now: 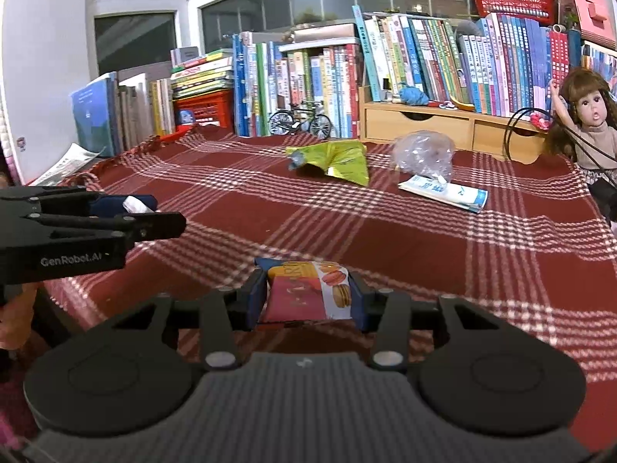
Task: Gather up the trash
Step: 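Lift both held items and carry them toward the table edge, then lower both items into the black trash bag and open both tools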
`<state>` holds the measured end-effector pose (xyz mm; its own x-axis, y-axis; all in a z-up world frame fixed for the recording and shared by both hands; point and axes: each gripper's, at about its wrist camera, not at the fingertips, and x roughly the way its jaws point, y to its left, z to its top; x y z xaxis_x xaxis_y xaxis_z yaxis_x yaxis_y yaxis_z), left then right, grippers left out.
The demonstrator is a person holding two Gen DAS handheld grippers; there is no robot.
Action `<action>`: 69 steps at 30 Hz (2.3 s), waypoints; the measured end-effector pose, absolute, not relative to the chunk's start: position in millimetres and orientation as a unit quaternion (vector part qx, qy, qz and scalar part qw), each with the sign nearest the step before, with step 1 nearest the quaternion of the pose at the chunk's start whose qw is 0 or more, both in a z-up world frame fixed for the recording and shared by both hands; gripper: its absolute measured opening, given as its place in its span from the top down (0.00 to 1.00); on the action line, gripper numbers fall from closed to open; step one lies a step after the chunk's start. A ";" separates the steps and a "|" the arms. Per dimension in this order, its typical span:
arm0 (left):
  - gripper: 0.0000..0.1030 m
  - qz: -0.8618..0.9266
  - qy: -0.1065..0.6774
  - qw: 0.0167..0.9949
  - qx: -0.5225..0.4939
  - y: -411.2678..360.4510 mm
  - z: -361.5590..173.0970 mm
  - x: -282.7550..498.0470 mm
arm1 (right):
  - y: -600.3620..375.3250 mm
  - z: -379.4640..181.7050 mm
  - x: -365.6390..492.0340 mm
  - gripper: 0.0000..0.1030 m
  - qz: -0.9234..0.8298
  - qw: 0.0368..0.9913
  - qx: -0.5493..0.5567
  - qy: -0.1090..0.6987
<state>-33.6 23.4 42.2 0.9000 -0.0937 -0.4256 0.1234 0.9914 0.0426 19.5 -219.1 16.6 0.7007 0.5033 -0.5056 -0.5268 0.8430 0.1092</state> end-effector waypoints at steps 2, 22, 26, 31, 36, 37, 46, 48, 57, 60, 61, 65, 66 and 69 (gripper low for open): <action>0.61 -0.060 0.213 0.974 0.035 23.2 41.9 -43.7 | -219.1 17.3 8.6 0.52 0.285 0.921 -0.023 0.264; 0.61 -0.069 0.249 0.965 0.048 25.6 10.4 -142.2 | -213.5 3.6 -86.5 0.51 0.331 0.898 -0.041 0.286; 0.61 -0.071 0.270 0.959 0.046 25.8 0.3 -152.4 | -211.8 -6.2 -98.4 0.51 0.339 0.890 -0.043 0.303; 0.61 -0.068 0.318 0.945 0.042 23.8 -20.7 -155.7 | -208.1 -24.8 -105.6 0.51 0.340 0.878 -0.037 0.336; 0.61 -0.049 0.378 0.924 0.019 26.2 -50.9 -154.8 | -205.2 -59.1 -109.2 0.51 0.330 0.861 -0.012 0.388; 0.61 -0.044 0.393 0.918 0.015 27.2 -58.0 -153.0 | -204.1 -67.0 -109.6 0.51 0.326 0.857 -0.011 0.399; 0.61 -0.018 0.486 0.874 -0.005 30.1 -114.2 -143.2 | -200.3 -119.6 -106.0 0.51 0.298 0.830 -0.004 0.471; 0.61 -0.017 0.499 0.867 -0.010 30.3 -122.2 -142.2 | -200.2 -125.9 -105.2 0.51 0.295 0.827 -0.005 0.479; 0.61 -0.022 0.518 0.855 0.003 27.9 -139.6 -145.0 | -200.3 -132.0 -104.7 0.48 0.291 0.820 -0.003 0.492; 0.61 -0.022 0.522 0.852 0.006 25.7 -141.3 -143.2 | -198.1 -132.7 -104.1 0.48 0.291 0.819 -0.003 0.494; 0.60 -0.022 0.523 0.852 0.007 25.5 -141.3 -143.0 | -198.4 -132.8 -104.3 0.48 0.292 0.819 -0.003 0.493; 0.49 -0.021 0.526 0.850 0.007 25.1 -141.3 -141.5 | -199.0 -132.9 -104.8 0.37 0.292 0.820 0.002 0.492; 0.45 -0.020 0.526 0.850 0.006 25.9 -141.1 -141.5 | -200.0 -132.9 -104.8 0.35 0.292 0.820 0.003 0.492; 0.25 -0.015 0.521 0.853 0.007 26.6 -139.9 -141.6 | -200.7 -132.8 -104.5 0.31 0.291 0.820 0.005 0.492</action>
